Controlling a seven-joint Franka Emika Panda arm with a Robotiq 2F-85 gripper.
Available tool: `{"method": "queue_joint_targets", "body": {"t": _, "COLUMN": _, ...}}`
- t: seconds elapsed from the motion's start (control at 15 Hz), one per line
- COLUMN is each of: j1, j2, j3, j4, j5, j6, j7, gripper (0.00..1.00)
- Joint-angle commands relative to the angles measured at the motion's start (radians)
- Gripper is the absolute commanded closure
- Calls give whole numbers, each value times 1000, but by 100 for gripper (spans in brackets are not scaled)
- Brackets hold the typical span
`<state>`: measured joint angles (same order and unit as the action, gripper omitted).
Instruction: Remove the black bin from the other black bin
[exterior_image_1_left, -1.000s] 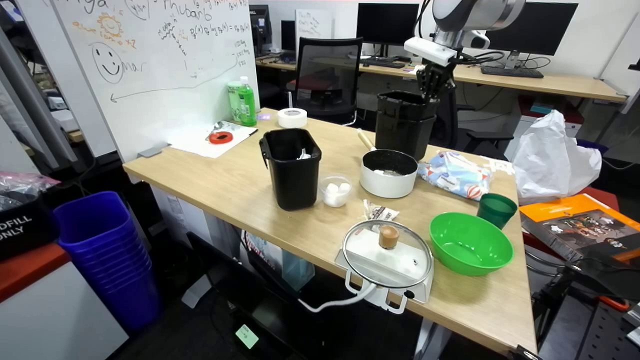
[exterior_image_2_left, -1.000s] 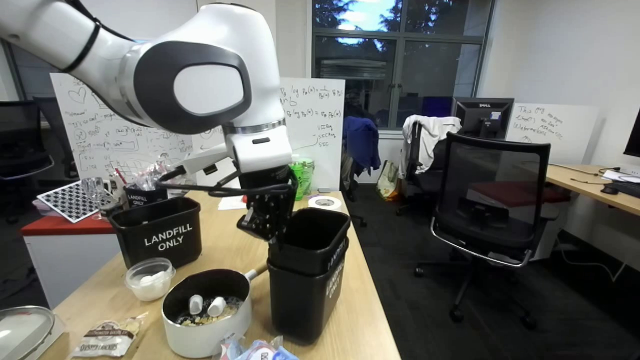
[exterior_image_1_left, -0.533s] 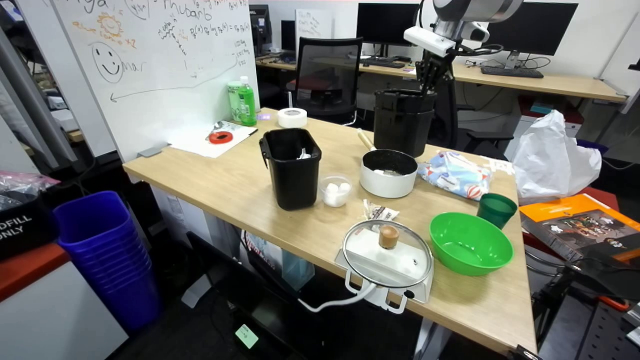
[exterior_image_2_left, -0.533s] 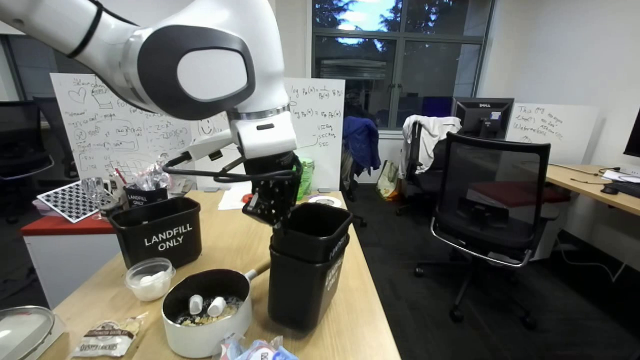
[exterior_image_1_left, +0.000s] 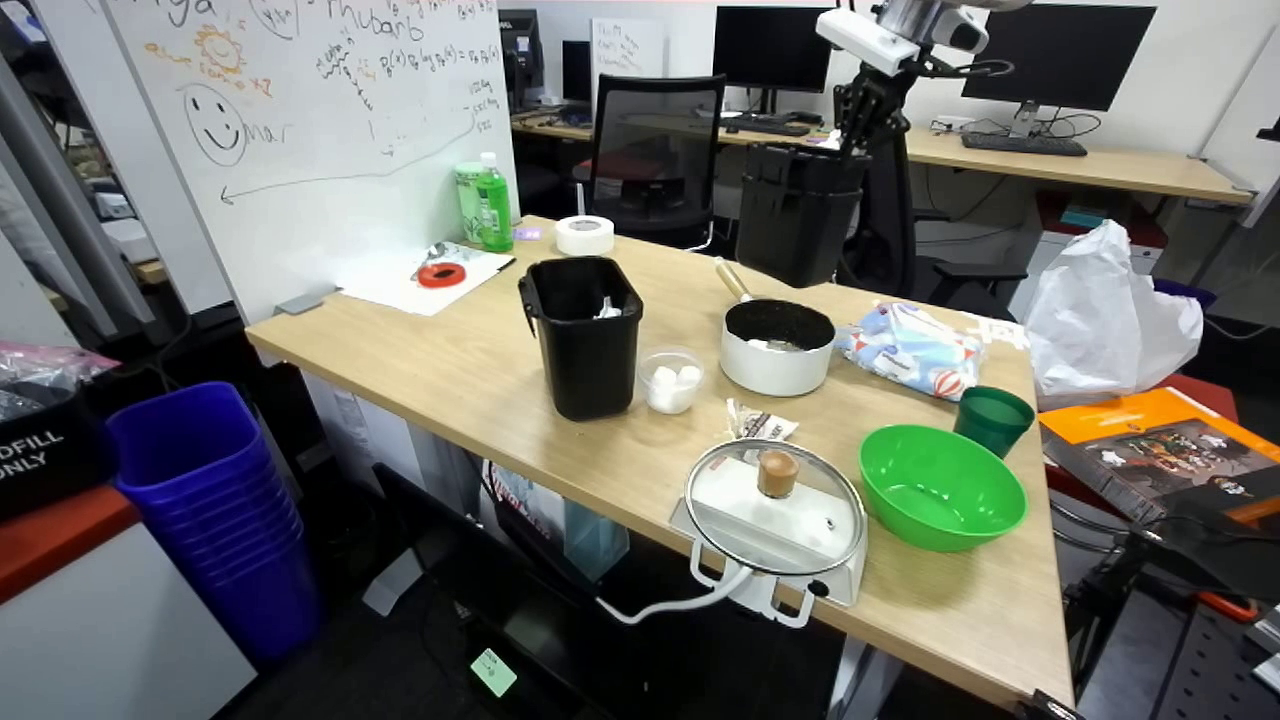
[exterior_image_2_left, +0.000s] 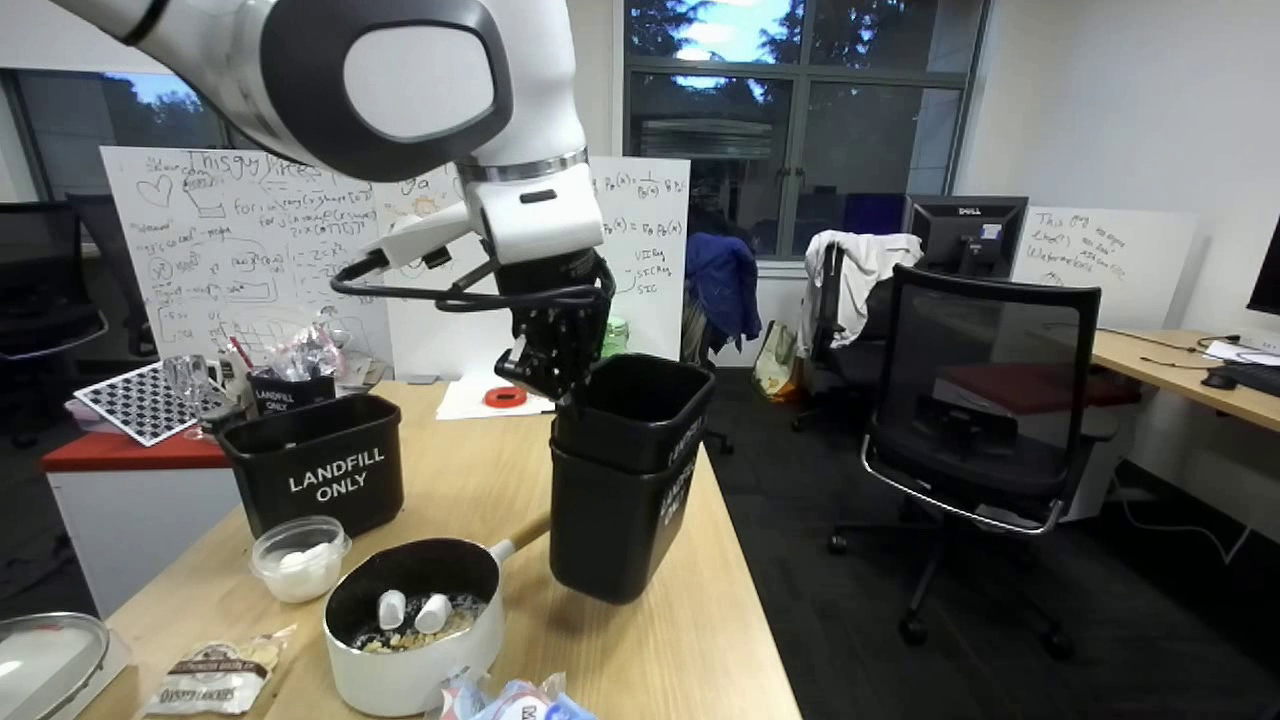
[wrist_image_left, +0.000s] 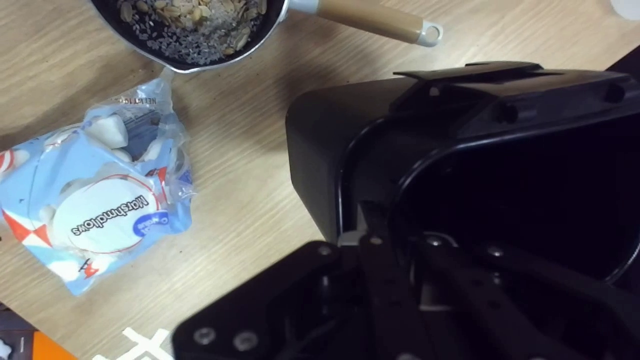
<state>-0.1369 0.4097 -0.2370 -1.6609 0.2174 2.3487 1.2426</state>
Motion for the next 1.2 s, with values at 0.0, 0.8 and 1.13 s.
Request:
{"method": "queue_joint_targets", "body": {"t": 0.0, "j1": -38, "j2": -23, "j3": 62, "j4": -54, "j5": 60, "j6": -26, "j7": -141, "gripper": 98}}
{"method": "queue_joint_targets", "body": {"t": 0.8, "j1": -98, "j2": 9, "j3": 82, "j4": -39, "j5": 183, "j6": -69, "j7": -252, "gripper": 98}}
{"method": "queue_joint_targets", "body": {"t": 1.13, "j1": -92, "j2": 30, "j3": 70, "j4": -37, "j5": 201, "j6": -61, "j7": -299, "gripper": 98}}
